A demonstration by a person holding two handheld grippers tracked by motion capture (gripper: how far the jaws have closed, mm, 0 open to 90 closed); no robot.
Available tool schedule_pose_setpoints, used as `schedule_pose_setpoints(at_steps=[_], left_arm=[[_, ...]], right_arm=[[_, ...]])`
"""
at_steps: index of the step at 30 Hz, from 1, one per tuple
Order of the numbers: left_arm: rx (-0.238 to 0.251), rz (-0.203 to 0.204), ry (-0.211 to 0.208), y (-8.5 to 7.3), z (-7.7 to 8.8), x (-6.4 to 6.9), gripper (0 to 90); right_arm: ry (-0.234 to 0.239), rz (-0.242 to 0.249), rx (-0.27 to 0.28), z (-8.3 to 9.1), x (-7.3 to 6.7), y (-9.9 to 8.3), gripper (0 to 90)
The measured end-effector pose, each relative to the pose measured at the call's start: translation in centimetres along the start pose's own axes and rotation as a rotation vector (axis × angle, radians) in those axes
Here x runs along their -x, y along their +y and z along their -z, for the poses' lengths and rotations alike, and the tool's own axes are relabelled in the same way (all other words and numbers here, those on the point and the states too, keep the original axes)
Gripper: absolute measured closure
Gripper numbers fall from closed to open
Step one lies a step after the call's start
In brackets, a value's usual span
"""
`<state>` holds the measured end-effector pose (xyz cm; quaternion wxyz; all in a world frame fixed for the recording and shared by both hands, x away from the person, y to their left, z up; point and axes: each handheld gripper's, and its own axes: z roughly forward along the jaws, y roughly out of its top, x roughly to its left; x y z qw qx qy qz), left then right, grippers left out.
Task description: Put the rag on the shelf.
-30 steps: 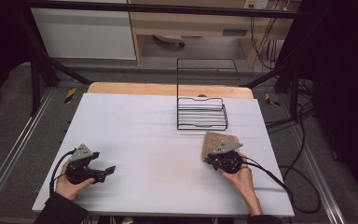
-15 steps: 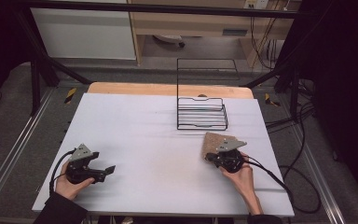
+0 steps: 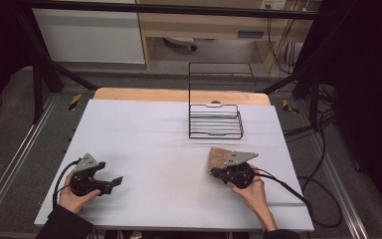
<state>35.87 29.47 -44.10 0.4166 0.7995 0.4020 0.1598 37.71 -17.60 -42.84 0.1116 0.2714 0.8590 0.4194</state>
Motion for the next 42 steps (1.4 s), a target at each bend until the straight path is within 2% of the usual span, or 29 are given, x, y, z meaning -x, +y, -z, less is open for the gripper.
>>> schedule_pose_setpoints(at_steps=[5,15,19,28,32,35,37,40,42], left_arm=[[0.0,0.0,0.0,0.0,0.0,0.0,8.6],[0.0,0.0,0.0,0.0,0.0,0.0,8.6],[0.0,0.0,0.0,0.0,0.0,0.0,8.6],[-0.001,0.0,-0.001,0.0,0.0,0.0,8.6],[-0.001,0.0,-0.001,0.0,0.0,0.1,8.6],[-0.002,-0.001,-0.001,0.0,0.0,0.1,8.6],[-0.002,0.0,0.0,0.0,0.0,0.1,8.6],[-0.004,0.0,0.0,0.1,0.0,0.1,8.5],[-0.009,-0.001,-0.001,0.1,-0.1,0.1,8.5]], right_arm=[[0.045,0.014,0.016,-0.3,-1.0,0.4,87.9],[0.094,0.038,0.018,-1.4,-2.8,1.1,87.9],[0.128,0.044,0.021,-1.8,-3.4,1.4,88.0],[0.195,0.072,-0.016,-2.7,-4.8,1.3,87.7],[0.196,0.065,-0.026,-2.9,-4.8,1.1,86.0],[0.19,0.058,-0.024,-2.9,-4.7,1.1,76.8],[0.185,0.049,-0.012,-2.6,-4.5,1.2,73.7],[0.155,0.019,0.032,-1.6,-3.7,1.3,67.6],[0.109,-0.011,0.055,-0.7,-3.0,1.1,62.2]])
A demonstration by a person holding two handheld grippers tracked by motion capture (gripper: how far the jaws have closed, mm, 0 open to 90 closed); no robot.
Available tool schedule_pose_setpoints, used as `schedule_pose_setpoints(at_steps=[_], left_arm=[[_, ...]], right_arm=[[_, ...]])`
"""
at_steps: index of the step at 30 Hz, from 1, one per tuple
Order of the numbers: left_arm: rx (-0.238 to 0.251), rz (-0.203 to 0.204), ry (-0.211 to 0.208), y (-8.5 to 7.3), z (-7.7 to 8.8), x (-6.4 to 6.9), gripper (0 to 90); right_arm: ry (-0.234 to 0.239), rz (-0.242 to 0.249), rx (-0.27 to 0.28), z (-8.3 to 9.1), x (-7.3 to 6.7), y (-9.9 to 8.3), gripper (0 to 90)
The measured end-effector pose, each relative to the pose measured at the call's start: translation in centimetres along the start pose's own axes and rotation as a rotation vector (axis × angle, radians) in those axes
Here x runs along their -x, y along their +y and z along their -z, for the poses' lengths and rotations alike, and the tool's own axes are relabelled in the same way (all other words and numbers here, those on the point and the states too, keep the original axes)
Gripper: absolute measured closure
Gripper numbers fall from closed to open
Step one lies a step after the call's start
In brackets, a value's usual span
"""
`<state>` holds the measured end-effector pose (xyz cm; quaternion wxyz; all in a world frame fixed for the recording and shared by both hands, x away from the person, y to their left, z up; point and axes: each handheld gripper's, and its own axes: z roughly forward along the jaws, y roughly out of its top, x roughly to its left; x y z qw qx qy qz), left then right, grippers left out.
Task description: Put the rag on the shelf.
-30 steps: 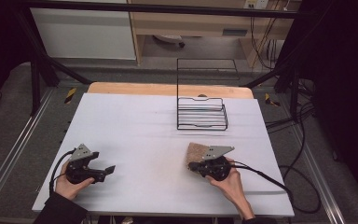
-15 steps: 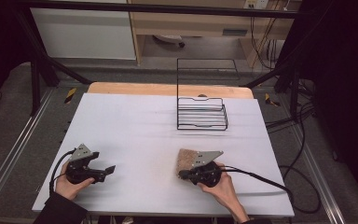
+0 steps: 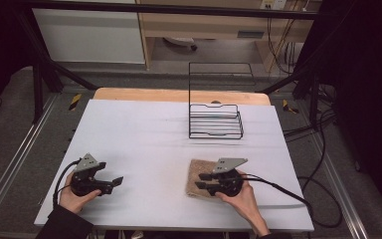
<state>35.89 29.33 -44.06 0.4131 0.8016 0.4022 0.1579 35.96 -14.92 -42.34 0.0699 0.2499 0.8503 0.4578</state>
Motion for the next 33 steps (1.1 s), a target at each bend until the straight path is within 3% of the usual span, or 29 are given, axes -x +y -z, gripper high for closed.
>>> schedule_pose_setpoints(at_steps=[7,12,18,19,24,28,33], left_arm=[[-0.004,0.0,0.001,0.1,-0.2,0.1,7.9],[-0.008,0.003,0.003,0.2,-0.4,0.2,7.6],[-0.013,-0.004,0.0,0.2,-0.5,0.4,7.7],[-0.011,-0.003,0.0,0.2,-0.5,0.4,7.7],[-0.013,-0.004,0.0,0.2,-0.5,0.4,7.7],[-0.01,-0.007,-0.002,0.2,-0.5,0.5,7.8],[-0.012,-0.011,-0.004,0.2,-0.4,0.5,7.9]], right_arm=[[-0.189,-0.117,0.018,2.5,3.0,-1.7,47.7],[-0.265,-0.213,0.002,3.0,4.6,-2.8,50.3],[-0.268,-0.243,-0.015,2.3,5.1,-3.0,59.6],[-0.258,-0.274,-0.034,2.0,5.2,-3.1,61.2],[-0.26,-0.299,-0.077,1.3,5.2,-3.5,69.8],[-0.248,-0.311,-0.065,1.4,4.9,-3.4,86.6],[-0.257,-0.312,-0.043,1.8,5.0,-2.8,89.1]])
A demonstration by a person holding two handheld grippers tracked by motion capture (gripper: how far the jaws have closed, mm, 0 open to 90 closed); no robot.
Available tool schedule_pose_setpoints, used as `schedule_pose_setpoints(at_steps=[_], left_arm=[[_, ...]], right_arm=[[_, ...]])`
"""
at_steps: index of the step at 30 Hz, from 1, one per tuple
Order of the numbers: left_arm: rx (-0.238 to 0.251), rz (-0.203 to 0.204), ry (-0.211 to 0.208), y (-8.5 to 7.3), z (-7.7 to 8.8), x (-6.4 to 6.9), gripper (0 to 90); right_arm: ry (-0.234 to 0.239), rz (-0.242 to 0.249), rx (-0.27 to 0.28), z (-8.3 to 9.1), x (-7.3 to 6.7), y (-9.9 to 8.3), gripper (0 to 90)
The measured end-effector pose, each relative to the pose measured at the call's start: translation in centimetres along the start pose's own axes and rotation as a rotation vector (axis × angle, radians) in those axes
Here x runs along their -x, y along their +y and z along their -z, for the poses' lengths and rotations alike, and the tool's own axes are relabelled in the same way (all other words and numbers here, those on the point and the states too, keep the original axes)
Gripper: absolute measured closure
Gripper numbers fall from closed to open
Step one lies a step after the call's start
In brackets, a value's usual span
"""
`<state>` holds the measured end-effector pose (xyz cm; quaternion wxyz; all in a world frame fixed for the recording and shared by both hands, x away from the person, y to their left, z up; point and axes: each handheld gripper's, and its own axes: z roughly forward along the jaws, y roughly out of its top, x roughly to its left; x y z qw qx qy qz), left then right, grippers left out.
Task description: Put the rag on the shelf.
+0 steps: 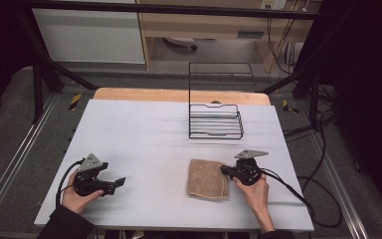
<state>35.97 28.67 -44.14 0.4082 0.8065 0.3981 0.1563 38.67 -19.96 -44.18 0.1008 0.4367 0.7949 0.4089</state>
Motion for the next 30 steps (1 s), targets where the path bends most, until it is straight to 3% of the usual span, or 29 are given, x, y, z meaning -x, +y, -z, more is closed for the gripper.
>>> schedule_pose_setpoints(at_steps=[3,6,10,13,18,19,21,22,26,30], left_arm=[[-0.002,0.001,0.0,0.0,0.0,0.0,7.9],[-0.003,0.0,0.0,0.0,0.0,0.0,7.9],[-0.005,0.0,0.001,0.0,-0.1,0.1,7.9],[-0.008,0.012,0.01,0.2,-0.2,0.3,7.7],[-0.008,0.022,0.016,0.7,-0.3,0.7,5.9],[-0.013,0.016,0.021,1.2,-0.5,1.1,5.2],[-0.018,0.013,0.024,1.5,-0.6,1.3,4.5],[-0.014,0.013,0.026,1.8,-0.8,1.5,4.1],[-0.018,0.01,0.02,3.5,-1.8,3.0,4.2],[-0.024,-0.004,0.002,4.5,-2.8,4.2,4.3]], right_arm=[[-0.023,0.01,0.02,0.1,0.3,0.4,89.1],[-0.06,0.031,-0.01,-0.3,0.5,0.3,88.7],[-0.051,0.042,-0.024,-0.7,0.8,0.0,87.2],[-0.048,0.046,0.0,-0.3,0.8,0.1,81.8],[-0.026,0.043,0.036,0.7,0.9,0.0,69.4],[-0.023,0.042,0.06,1.2,1.1,-0.2,60.3],[-0.018,0.04,0.06,1.4,1.2,-0.2,56.5],[-0.027,0.045,0.066,1.6,1.4,-0.4,48.9],[-0.037,0.041,0.069,1.9,1.8,-0.7,36.6],[-0.031,0.023,0.066,2.2,2.0,-0.9,30.0]])
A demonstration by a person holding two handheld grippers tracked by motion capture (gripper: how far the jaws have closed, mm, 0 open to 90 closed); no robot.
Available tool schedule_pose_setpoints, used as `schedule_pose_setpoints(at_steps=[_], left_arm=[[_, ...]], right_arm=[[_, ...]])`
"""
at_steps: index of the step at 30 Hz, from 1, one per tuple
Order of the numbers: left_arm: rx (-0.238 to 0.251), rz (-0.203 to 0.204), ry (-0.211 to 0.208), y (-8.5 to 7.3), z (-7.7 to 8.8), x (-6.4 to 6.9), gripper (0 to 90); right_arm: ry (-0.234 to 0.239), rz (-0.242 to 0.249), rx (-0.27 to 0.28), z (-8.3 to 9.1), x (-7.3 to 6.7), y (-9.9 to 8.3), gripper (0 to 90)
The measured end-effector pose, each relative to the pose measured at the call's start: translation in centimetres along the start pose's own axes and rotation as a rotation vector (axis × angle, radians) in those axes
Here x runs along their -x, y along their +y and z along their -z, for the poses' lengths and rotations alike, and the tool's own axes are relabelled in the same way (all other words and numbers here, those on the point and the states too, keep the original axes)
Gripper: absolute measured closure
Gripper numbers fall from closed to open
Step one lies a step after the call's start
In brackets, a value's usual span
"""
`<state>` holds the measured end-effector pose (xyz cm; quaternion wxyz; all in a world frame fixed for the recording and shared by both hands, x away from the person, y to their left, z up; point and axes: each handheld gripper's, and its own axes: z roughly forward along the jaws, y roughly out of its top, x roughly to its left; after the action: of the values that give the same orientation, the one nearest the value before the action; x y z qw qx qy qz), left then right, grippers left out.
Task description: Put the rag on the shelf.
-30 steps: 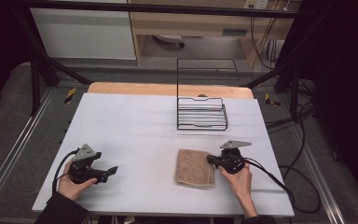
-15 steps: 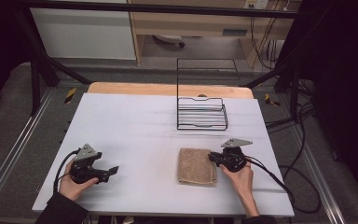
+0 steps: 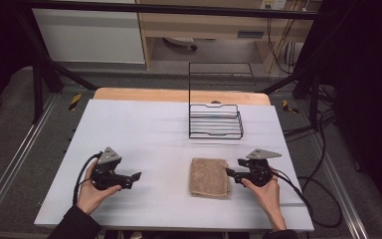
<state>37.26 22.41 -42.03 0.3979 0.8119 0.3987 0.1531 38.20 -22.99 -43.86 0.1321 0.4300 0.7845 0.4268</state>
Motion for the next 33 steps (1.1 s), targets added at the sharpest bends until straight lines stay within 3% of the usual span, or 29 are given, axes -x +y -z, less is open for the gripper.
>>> schedule_pose_setpoints(at_steps=[3,9,13,22,26,30,33], left_arm=[[-0.003,-0.011,-0.032,1.5,-1.6,1.7,5.5],[0.0,-0.018,-0.067,3.7,-4.0,3.9,8.6],[-0.013,-0.017,-0.091,5.5,-6.5,5.8,10.9],[-0.053,0.036,-0.102,7.0,-10.0,7.0,19.5],[-0.061,0.049,-0.102,7.5,-11.3,7.4,33.4],[-0.079,0.058,-0.093,8.0,-12.4,7.9,41.4],[-0.096,0.067,-0.114,8.2,-13.1,8.1,46.5]], right_arm=[[0.003,-0.015,0.005,0.3,0.2,-0.3,19.9],[0.004,-0.034,0.019,0.8,0.7,-0.6,11.8],[0.003,-0.048,0.031,0.9,0.9,-0.6,8.6],[0.004,-0.043,0.024,0.9,0.8,-0.7,6.4],[0.005,-0.046,0.026,0.8,0.8,-0.7,6.6],[0.004,-0.049,0.026,0.7,0.8,-0.7,6.7],[0.004,-0.052,0.023,0.7,0.8,-0.7,6.4]])
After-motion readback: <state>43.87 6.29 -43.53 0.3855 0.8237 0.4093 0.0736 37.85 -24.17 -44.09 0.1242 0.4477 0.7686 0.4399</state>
